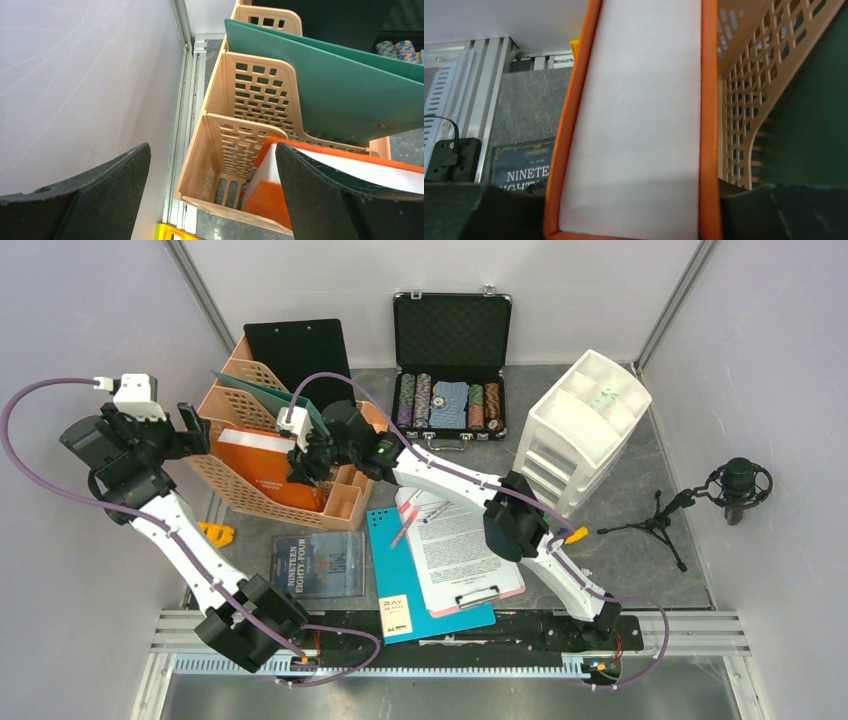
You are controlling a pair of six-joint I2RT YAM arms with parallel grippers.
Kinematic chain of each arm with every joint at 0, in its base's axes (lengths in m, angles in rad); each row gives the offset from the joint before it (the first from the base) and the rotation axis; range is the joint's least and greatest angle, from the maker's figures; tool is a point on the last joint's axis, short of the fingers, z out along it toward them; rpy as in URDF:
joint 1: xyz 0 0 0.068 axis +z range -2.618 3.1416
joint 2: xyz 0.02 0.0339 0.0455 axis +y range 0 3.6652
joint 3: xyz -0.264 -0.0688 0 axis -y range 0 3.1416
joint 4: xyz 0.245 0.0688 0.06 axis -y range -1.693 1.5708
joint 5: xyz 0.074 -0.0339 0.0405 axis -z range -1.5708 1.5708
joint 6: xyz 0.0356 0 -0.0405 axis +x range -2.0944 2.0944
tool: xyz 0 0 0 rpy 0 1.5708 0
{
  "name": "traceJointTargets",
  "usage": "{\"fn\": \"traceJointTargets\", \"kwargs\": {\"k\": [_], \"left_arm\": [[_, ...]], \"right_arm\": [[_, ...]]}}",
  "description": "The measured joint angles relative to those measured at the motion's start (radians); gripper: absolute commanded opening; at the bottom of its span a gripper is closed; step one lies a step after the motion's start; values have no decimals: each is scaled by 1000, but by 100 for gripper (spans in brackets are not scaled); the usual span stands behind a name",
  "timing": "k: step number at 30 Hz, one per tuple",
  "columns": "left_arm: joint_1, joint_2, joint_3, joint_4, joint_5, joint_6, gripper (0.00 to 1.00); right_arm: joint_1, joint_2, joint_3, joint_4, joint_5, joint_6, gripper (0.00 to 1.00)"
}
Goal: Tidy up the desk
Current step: Place the book in the storage box.
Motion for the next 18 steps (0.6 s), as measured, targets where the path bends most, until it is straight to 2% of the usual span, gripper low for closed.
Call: {"fn": "traceJointTargets", "kwargs": {"k": [7,9,11,12,14,18], "left_arm": [[0,-51,23,4,3,-21,100],[0,-52,33,2,3,-22,100],[0,-53,39,1,3,-22,100],[0,-53,39,0,3,-23,100],[0,-53,39,-2,4,-24,100],[0,-53,47,-6,6,-40,100]], "right_arm": [[26,25,33,11,34,-29,22],[33,26,35,11,47,-37,32],[37,26,35,10,54,-44,48],[38,26,35,10,56,-47,53],[38,26,35,6,60,-50,73],[40,2,-1,-4,72,-68,89]]}}
